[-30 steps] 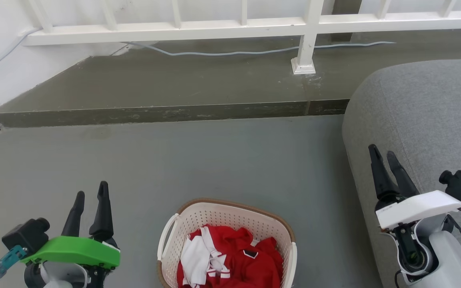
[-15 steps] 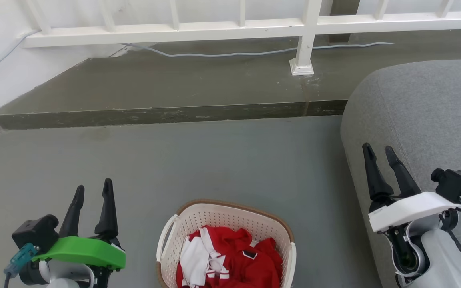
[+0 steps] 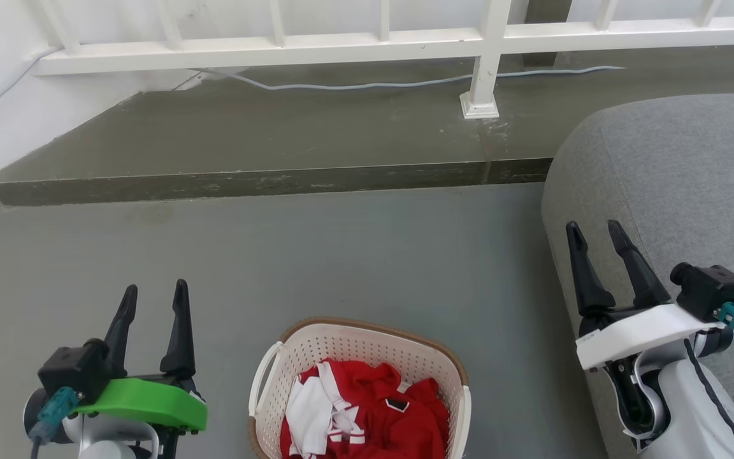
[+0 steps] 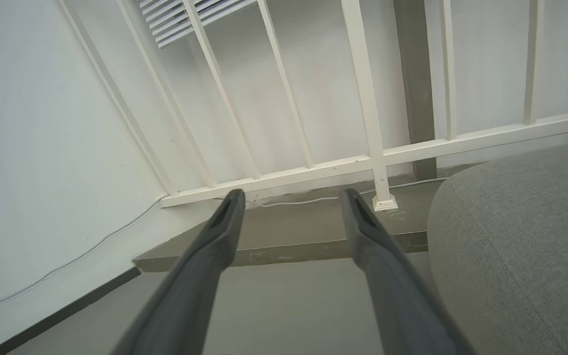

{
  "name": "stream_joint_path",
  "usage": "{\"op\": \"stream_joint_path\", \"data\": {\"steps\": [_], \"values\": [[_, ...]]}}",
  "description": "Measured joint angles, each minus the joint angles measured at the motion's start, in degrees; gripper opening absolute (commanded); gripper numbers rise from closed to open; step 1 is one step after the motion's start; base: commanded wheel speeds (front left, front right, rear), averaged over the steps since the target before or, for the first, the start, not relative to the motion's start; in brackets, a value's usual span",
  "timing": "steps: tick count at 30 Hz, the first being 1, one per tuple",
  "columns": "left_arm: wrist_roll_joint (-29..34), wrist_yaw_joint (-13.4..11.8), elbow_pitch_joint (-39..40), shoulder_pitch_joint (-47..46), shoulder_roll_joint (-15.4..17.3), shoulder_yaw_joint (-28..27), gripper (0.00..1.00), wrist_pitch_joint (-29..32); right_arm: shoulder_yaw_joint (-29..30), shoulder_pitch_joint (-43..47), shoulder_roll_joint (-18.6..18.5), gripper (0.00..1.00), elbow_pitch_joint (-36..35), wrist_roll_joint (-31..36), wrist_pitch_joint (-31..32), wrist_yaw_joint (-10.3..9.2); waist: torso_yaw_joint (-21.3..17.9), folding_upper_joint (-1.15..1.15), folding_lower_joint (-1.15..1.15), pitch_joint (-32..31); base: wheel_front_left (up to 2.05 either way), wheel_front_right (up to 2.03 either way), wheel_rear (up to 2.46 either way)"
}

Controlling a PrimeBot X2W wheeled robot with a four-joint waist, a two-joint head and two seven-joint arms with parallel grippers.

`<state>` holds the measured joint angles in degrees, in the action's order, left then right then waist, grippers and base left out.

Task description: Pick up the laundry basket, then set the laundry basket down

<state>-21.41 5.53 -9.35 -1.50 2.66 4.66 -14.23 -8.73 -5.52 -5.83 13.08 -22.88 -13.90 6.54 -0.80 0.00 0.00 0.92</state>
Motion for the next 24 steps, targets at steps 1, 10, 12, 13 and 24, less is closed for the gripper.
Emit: {"op": "stream_joint_path", "data": {"steps": [1,10,12,13,24], "values": [[1.1,0.0,0.1,0.0,0.0,0.0,1.00,0.0,0.0,0.0,0.1,1.00,-0.1,0.7,-0.4,0.01,0.0,0.00,0.00,0.0,0.00,0.00,0.00],[1.7,0.1,0.2,0.0,-0.1,-0.2,1.00,0.0,0.8,0.0,0.5,1.00,0.0,1.8,-0.4,0.19,0.1,0.00,0.00,0.1,0.00,0.00,0.00],[1.7,0.1,0.2,0.0,-0.1,-0.3,1.00,0.0,1.0,0.0,0.6,1.00,0.0,1.8,-0.4,0.38,0.1,0.00,0.00,0.2,0.00,0.00,0.00],[1.7,0.1,0.2,0.0,-0.1,-0.3,1.00,0.0,1.1,0.0,0.6,1.00,0.0,1.8,-0.4,0.51,0.0,0.00,0.00,0.2,0.00,0.00,0.00],[1.7,0.6,0.3,0.0,-0.2,-0.7,1.00,0.0,1.5,-0.2,1.1,1.00,0.2,2.4,-0.4,0.51,-0.2,0.00,0.00,0.4,0.00,0.00,0.00]]}}
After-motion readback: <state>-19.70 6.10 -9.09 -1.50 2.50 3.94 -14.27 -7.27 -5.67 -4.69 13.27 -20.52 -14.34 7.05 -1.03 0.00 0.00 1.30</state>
